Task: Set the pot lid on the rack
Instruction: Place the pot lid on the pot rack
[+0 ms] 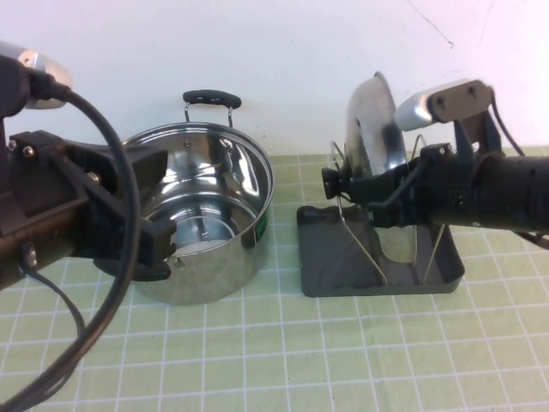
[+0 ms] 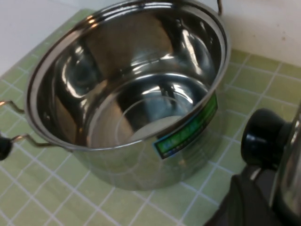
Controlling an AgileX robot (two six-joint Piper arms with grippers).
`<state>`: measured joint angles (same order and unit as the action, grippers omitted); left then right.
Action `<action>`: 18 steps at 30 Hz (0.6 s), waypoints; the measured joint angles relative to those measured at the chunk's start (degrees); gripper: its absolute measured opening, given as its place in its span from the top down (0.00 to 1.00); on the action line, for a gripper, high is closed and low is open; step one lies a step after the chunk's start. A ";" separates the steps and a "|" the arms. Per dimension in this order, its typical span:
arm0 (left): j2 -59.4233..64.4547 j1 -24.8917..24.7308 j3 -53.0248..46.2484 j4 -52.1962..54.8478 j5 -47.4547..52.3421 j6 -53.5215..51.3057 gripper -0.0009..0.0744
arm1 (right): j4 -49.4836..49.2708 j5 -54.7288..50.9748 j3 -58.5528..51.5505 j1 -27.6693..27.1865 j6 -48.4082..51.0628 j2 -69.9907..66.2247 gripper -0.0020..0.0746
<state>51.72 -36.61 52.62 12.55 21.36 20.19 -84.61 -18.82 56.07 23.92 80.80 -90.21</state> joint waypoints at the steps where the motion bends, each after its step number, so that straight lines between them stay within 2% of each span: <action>1: 0.00 0.00 0.00 -0.17 0.06 0.00 0.99 | -1.07 0.24 0.09 0.00 1.10 -0.58 0.84; 12: 0.00 0.00 -7.80 -2.22 -3.00 -0.10 0.99 | -4.84 2.58 0.46 -0.09 8.21 -3.73 0.83; 14: 0.00 0.00 -8.47 -2.98 -4.07 -0.10 0.99 | -4.94 2.87 0.46 -0.09 8.91 -3.83 0.75; 18: 0.00 0.00 -8.67 -3.49 -5.83 -0.10 0.99 | -5.14 3.22 0.46 -0.34 9.30 -3.83 0.48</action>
<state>51.72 -36.61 43.94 9.06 15.53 20.08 -89.75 -15.60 56.53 23.58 90.10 -94.04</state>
